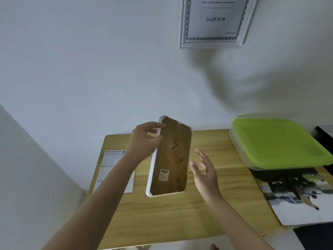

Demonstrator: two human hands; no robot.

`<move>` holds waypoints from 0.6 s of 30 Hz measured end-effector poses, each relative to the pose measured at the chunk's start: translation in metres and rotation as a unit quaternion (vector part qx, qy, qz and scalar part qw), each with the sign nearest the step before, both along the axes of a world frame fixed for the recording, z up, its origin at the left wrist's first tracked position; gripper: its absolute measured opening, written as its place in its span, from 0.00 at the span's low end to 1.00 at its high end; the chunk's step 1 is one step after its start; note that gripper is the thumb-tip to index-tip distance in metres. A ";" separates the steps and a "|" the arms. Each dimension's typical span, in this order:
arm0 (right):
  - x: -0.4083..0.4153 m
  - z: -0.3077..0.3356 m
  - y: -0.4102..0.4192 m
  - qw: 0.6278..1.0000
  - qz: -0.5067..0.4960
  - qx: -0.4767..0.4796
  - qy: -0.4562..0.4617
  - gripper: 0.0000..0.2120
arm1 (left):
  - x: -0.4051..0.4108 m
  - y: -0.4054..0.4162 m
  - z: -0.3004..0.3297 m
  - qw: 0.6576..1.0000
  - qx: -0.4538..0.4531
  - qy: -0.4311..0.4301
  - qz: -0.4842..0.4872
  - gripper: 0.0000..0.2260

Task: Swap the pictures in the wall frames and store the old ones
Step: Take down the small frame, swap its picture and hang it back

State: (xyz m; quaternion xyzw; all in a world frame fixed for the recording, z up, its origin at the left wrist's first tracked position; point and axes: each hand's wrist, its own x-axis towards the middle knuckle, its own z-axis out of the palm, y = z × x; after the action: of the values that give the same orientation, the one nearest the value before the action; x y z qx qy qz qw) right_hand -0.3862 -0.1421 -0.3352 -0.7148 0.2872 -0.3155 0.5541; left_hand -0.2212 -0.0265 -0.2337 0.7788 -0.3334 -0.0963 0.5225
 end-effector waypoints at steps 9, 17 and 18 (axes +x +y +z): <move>0.009 -0.016 0.001 0.998 -0.029 0.052 -0.026 0.20 | 0.015 0.020 -0.044 0.992 -0.041 0.120 0.003 0.20; 0.008 -0.046 -0.007 0.993 -0.090 0.076 0.011 0.22 | -0.003 0.020 -0.114 0.983 0.085 0.163 0.004 0.29; 0.008 -0.051 -0.009 0.992 -0.096 0.084 0.019 0.22 | -0.008 0.022 -0.123 0.979 0.099 0.179 -0.009 0.31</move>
State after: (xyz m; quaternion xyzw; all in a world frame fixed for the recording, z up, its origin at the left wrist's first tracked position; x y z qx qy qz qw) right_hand -0.3779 -0.1513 -0.3864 -0.6408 0.3905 -0.3288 0.5734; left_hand -0.2289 -0.0041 -0.3563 0.7938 -0.2302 -0.2711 0.4934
